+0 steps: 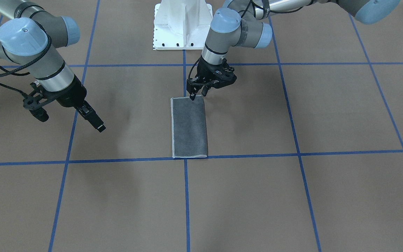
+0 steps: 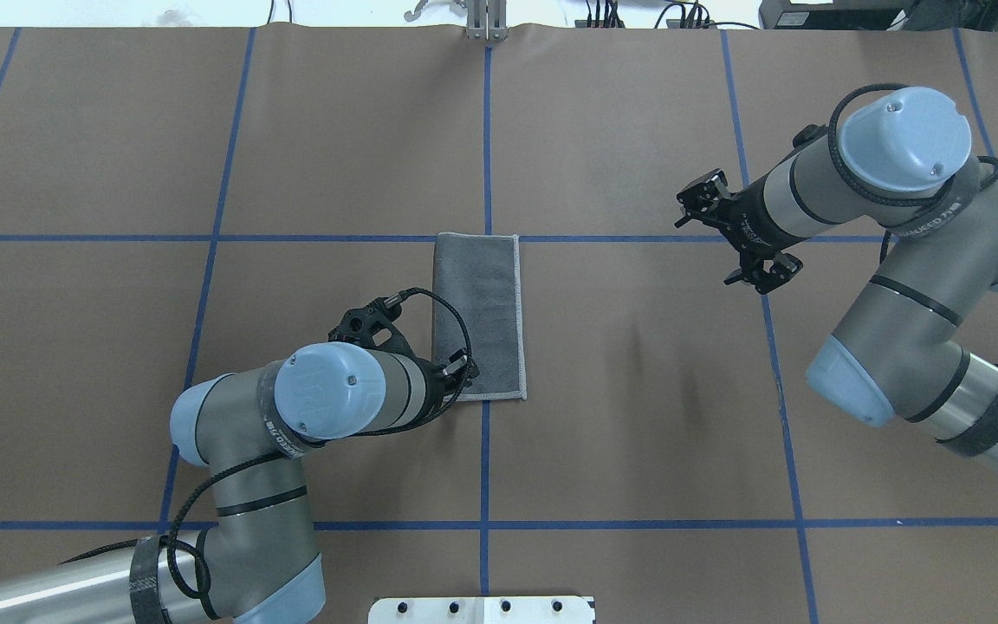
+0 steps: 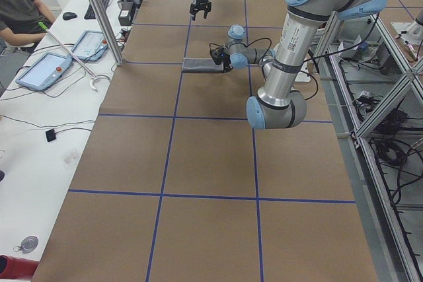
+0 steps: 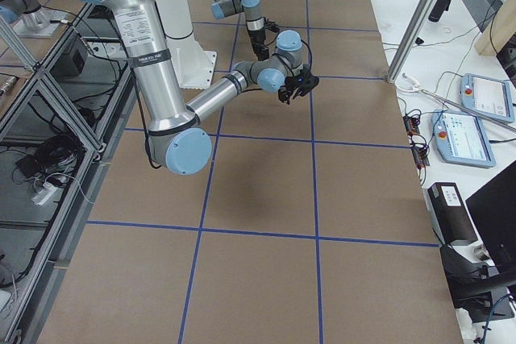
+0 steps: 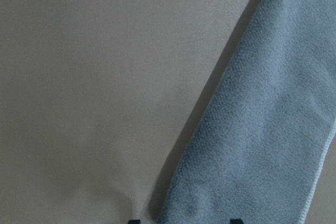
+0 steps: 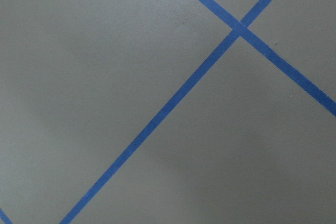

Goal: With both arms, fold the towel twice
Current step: 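Move the left gripper to the strip's end nearest the robot and grasp it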

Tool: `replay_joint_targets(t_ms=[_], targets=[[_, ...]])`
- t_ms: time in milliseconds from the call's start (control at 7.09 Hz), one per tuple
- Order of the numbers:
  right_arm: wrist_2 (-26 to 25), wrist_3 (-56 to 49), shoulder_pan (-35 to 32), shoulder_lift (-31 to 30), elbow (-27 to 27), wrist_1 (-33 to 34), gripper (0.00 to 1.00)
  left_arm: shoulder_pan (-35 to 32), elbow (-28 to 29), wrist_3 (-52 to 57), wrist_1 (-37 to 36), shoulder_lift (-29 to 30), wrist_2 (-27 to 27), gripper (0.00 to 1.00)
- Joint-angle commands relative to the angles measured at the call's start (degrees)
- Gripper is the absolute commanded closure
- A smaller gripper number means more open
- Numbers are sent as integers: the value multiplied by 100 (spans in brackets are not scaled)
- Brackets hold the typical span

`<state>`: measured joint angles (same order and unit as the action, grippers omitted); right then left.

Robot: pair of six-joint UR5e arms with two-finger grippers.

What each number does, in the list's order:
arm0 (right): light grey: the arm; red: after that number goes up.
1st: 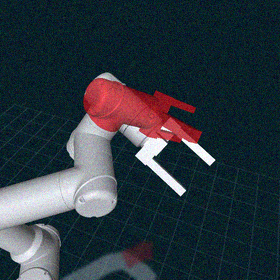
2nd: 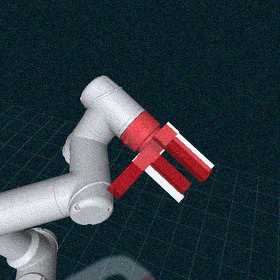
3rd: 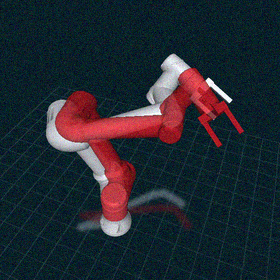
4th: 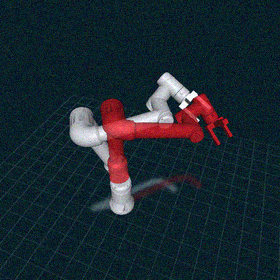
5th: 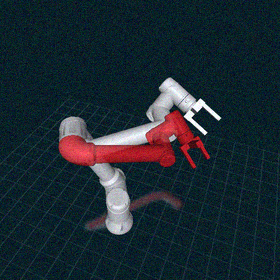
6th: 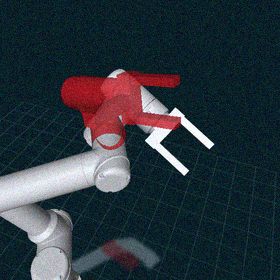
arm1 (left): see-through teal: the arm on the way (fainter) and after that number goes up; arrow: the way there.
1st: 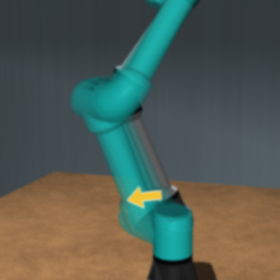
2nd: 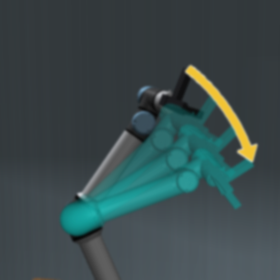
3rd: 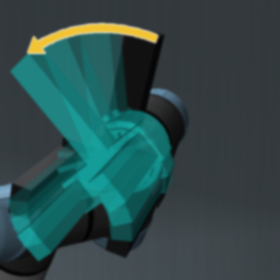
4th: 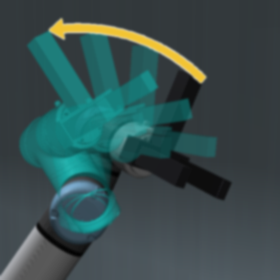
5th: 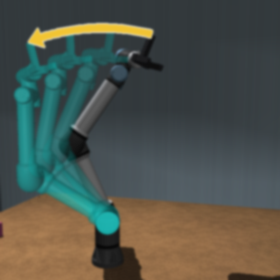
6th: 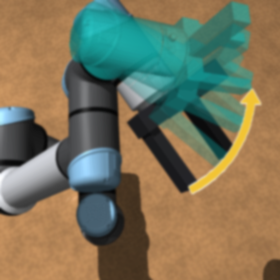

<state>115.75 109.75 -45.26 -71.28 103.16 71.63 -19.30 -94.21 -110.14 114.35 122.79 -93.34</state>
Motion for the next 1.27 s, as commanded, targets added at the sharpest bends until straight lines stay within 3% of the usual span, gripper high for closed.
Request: replay_joint_targets(t_ms=[0,564,705,987,1129], targets=[[0,3,0,0,3,0,0,-4,16,1,0,8,0,44],[-26,21,9,-9,3,0,0,-13,16,-8,0,-1,0,55],[-26,29,9,-9,3,0,0,-30,-27,-8,0,-1,0,63],[-35,38,18,0,-15,0,0,-39,-54,-16,0,-1,-9,95],[-35,38,18,9,-24,0,0,-39,-54,-16,0,-1,-9,100]])
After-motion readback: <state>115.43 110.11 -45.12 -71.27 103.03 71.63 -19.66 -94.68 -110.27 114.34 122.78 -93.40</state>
